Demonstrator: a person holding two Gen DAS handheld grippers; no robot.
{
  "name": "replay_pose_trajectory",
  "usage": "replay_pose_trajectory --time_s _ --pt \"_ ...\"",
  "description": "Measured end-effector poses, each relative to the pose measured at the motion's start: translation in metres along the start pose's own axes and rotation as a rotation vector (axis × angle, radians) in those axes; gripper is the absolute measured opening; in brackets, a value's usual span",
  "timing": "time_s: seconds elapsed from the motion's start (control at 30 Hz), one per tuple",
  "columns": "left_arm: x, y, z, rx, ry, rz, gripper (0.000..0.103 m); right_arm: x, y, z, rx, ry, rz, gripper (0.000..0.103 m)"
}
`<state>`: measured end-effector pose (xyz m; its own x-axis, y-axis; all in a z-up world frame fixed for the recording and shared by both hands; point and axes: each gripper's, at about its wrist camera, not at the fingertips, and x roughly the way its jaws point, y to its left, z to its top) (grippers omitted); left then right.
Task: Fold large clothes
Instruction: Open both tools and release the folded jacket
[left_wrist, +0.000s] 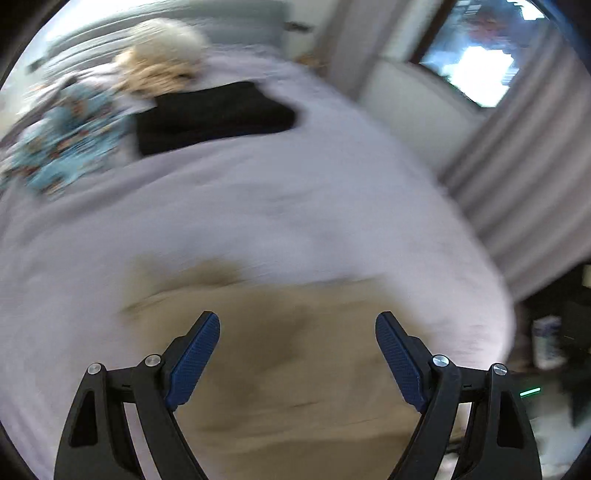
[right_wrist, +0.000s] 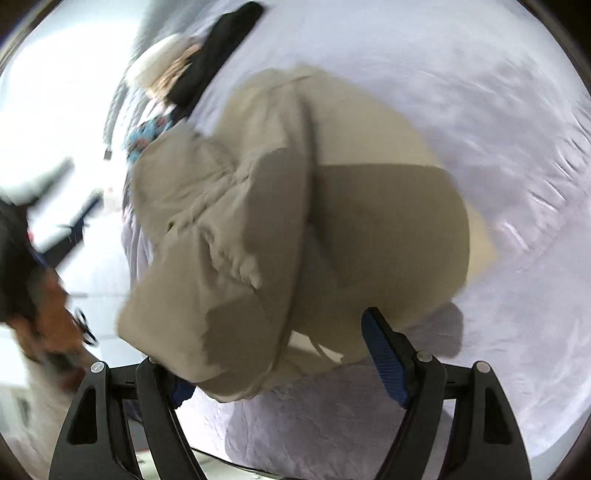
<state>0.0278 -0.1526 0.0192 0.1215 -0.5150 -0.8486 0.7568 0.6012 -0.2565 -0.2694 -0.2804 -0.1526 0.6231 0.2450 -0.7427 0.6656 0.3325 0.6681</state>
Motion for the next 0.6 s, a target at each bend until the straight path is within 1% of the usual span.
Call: replay_pose_trajectory --time_s 0.03,0.1,0.13,0.2,0.3,0.37,0.43,0.47,0.5,0.53,0.57,0.6 --pt "0.008 0.017 -0.006 -0.024 0.019 0.045 0.086 -0.005 -0.003 -0.001 0.012 -0.004 0.008 0.082" --pt "0.024 0.036 -0.015 -0.061 0.047 0.094 0.086 -0.018 -0.001 -0.001 -0.006 -0.014 0.022 0.082" --pt "0.033 0.047 -0.022 -0.092 0.061 0.102 0.086 -0.028 0.005 0.001 -0.034 -0.030 0.032 0.082" --pt "0.045 0.054 -0.030 -0.134 0.068 0.104 0.086 -0.041 0.013 0.003 -0.058 -0.054 0.052 0.082" --pt "0.061 0.046 -0.037 -0.158 0.069 0.105 0.086 -0.043 0.012 0.033 -0.034 -0.071 0.075 0.082" --pt "0.067 0.039 -0.037 -0.142 0.063 0.121 0.086 -0.030 0.011 0.064 -0.018 -0.070 0.093 0.082" --pt "0.071 0.034 -0.034 -0.133 0.069 0.129 0.086 -0.003 0.012 0.093 0.013 -0.018 0.103 0.081" --pt "0.074 0.032 -0.033 -0.128 0.074 0.132 0.086 0.009 0.011 0.104 0.031 0.008 0.117 0.056" --pt "0.077 0.035 -0.032 -0.124 0.076 0.134 0.086 0.021 0.010 0.110 0.041 0.038 0.132 0.005" --pt "0.078 0.031 -0.031 -0.117 0.075 0.141 0.086 0.032 0.016 0.118 0.021 0.072 0.085 0.005" --pt "0.078 0.028 -0.028 -0.110 0.071 0.143 0.086 0.031 0.020 0.121 -0.023 0.058 0.049 0.005" --pt "0.080 0.021 -0.025 -0.099 0.066 0.140 0.086 0.027 0.028 0.125 -0.105 0.037 0.017 0.005"
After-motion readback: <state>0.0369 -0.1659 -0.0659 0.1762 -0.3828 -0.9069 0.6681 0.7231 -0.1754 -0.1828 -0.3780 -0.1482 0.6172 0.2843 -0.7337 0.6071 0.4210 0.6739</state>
